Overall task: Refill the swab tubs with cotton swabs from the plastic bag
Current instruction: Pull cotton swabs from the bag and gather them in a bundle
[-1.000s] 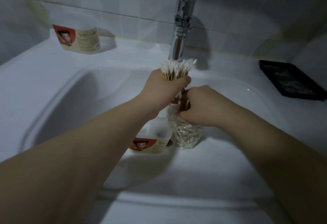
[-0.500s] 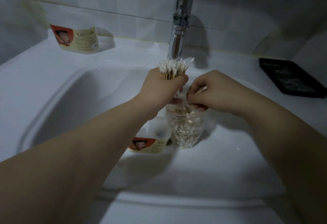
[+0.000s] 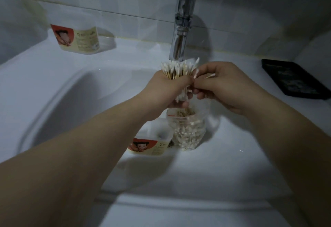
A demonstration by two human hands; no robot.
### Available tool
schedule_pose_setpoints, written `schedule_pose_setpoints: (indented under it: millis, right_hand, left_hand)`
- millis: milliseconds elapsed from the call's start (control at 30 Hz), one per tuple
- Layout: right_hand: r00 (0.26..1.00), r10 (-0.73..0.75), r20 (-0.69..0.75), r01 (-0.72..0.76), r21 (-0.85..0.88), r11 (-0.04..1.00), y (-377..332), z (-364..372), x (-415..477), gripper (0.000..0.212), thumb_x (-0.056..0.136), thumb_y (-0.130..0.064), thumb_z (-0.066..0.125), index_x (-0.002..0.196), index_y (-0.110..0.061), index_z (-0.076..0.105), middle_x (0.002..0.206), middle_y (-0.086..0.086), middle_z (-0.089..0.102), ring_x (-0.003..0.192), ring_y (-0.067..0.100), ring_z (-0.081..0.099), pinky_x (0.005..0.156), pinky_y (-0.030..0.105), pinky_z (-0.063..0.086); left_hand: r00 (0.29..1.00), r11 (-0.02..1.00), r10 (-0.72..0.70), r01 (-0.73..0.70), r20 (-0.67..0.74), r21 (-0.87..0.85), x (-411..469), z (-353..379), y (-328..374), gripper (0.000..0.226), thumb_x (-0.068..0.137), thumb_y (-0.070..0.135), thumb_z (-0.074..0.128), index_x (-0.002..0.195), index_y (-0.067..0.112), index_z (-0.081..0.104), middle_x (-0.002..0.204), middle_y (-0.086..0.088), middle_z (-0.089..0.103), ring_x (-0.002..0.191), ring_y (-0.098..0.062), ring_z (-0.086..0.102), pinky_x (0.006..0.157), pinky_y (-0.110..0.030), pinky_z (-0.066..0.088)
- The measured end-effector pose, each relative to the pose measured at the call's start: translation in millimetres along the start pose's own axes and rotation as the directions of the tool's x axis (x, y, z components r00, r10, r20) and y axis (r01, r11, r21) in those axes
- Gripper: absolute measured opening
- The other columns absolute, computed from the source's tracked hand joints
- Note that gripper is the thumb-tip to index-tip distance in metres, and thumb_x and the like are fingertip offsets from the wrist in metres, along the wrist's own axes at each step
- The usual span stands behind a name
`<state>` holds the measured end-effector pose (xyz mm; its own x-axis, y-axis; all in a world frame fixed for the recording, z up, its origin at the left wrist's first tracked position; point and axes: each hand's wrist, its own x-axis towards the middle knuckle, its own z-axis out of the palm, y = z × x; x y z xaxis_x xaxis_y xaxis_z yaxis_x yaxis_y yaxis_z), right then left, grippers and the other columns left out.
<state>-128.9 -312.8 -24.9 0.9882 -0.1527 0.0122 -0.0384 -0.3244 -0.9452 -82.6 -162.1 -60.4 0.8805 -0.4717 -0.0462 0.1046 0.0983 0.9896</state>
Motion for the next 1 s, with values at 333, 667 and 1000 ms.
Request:
schedule_pose_setpoints:
  millis: [333,667,1000]
  right_hand:
    - [0.998,0.031,-0.057,-0.024,0.116,0.993,-2,-6,0,0.019,0.091,0.008,0.066,0.106,-0.004,0.067,0.076,0.013,0.061,0.054,0.012,0.059,0.054,0.019,0.052]
    - [0.992,-0.125,0.025,0.127,-0.281,0.951,11,-5,8,0.035,0.101,-0.006,0.052,0.127,-0.018,0.072,0.105,0.001,0.078,0.087,0.013,0.074,0.066,0.028,0.056]
    - [0.986,-0.123,0.117,0.169,-0.693,0.701,4,-1,-4,0.013,0.089,-0.024,0.066,0.082,-0.024,0.078,0.073,-0.005,0.074,0.069,0.01,0.069,0.064,0.027,0.054]
  left_hand:
    - [0.998,0.996,-0.048,0.045,0.047,0.074,-1,0,-3,0.014,0.088,0.01,0.075,0.1,0.015,0.07,0.08,-0.004,0.07,0.067,-0.017,0.067,0.055,-0.027,0.052]
    - [0.999,0.996,-0.016,0.012,0.037,0.087,-4,1,-1,0.016,0.088,0.006,0.071,0.103,0.012,0.072,0.087,-0.01,0.071,0.071,-0.014,0.067,0.05,-0.027,0.05]
    - [0.995,0.998,0.054,-0.057,-0.08,-0.029,-2,-3,3,0.022,0.089,0.005,0.071,0.107,0.017,0.071,0.082,-0.004,0.067,0.071,-0.013,0.066,0.048,-0.024,0.047]
